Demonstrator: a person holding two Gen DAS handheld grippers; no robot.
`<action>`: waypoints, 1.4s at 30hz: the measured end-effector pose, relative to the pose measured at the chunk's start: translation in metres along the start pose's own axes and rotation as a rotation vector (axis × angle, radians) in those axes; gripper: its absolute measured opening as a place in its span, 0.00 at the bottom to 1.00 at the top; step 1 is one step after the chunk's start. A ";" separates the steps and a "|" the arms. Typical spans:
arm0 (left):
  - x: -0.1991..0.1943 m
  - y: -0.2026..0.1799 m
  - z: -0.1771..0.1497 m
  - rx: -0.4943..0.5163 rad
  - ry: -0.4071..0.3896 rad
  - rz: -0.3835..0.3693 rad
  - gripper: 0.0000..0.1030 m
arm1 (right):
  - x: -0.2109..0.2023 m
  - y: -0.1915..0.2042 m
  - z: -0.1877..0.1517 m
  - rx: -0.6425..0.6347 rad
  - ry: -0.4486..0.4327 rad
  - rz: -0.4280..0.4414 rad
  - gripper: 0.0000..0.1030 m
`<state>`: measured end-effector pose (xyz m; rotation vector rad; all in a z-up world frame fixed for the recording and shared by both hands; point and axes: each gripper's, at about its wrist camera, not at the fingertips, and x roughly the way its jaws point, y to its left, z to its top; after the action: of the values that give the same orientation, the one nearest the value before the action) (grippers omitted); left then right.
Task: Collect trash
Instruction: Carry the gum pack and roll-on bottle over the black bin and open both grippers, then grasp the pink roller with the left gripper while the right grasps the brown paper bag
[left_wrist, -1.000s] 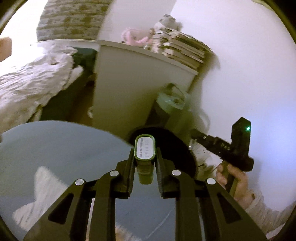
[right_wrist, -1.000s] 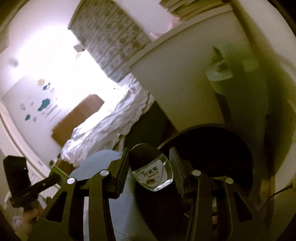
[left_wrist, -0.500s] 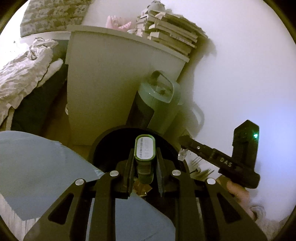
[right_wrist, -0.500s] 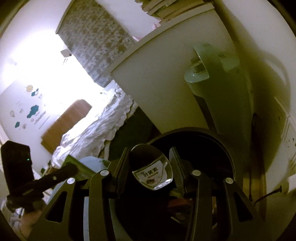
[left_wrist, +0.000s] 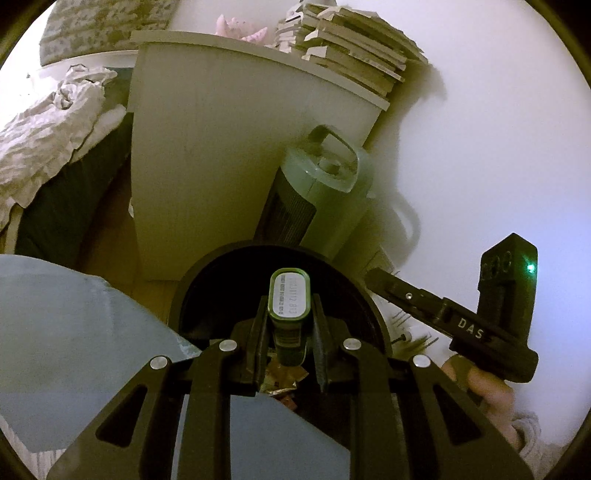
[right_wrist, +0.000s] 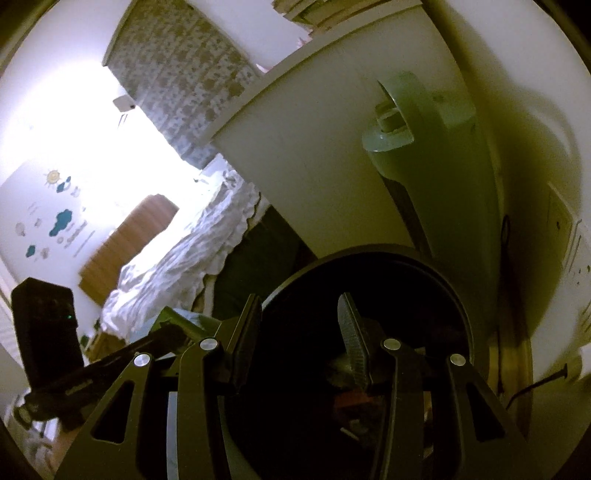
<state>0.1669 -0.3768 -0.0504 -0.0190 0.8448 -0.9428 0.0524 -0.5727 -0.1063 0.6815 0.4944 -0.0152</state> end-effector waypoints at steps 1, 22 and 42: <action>0.000 0.001 0.000 -0.002 0.001 0.001 0.20 | -0.001 0.002 -0.001 0.001 0.000 -0.001 0.42; -0.076 0.019 -0.026 -0.058 -0.035 0.119 0.78 | 0.008 0.016 -0.013 0.004 0.026 -0.010 0.69; -0.153 0.121 -0.111 -0.011 0.167 0.243 0.32 | -0.020 0.192 -0.114 -0.581 0.303 0.393 0.87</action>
<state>0.1345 -0.1560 -0.0748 0.1514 0.9825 -0.7178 0.0183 -0.3567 -0.0577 0.1972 0.6115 0.5885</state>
